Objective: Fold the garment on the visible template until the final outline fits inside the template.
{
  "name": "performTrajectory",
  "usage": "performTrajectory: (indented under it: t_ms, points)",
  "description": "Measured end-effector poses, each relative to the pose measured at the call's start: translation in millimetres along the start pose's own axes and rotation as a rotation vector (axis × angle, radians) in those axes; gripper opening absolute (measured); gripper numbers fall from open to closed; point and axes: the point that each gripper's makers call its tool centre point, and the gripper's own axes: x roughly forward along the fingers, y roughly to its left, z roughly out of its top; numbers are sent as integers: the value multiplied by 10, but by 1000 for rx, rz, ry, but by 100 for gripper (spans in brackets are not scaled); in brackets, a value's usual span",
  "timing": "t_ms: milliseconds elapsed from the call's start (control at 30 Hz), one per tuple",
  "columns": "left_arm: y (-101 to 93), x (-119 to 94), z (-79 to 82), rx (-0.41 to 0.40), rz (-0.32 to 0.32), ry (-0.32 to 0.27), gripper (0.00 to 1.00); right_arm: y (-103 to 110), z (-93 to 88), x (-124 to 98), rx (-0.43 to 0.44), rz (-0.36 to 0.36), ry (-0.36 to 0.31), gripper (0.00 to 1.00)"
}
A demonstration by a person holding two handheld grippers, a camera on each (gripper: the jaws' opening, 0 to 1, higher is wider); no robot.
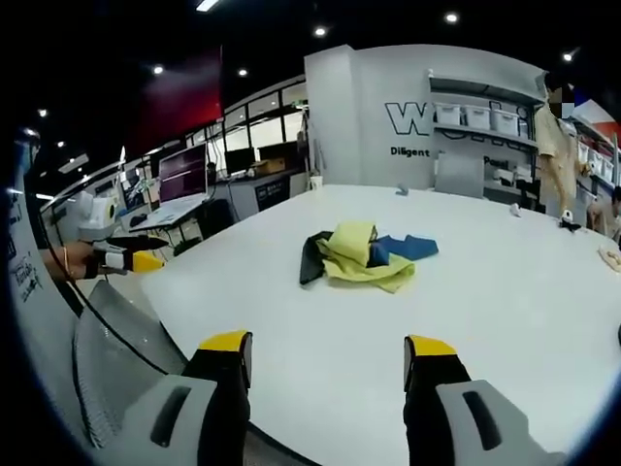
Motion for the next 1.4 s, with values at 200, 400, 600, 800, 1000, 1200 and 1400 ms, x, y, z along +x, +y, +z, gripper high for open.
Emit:
performTrajectory:
  t_ms: [200,400,600,800,1000,1200,1400]
  points:
    - [22,-30,-37,6,14,15,81,13,1,5,-7,0,5,60]
    - [67,-11,-91,-1,13,22,80,14,-29,-6,0,-9,13,60]
    - [119,7,-122,-1,15,24,81,23,-34,-8,5,-5,15,60]
    - [133,33,-91,-9,15,22,80,-15,4,6,5,-7,17,59]
    - [139,32,-56,0,16,27,80,-18,49,6,-10,-3,25,59]
    - [177,60,-109,-7,12,41,79,-58,47,32,-17,0,39,59]
    - [101,99,-53,-6,-2,40,79,-32,47,79,-17,13,44,58]
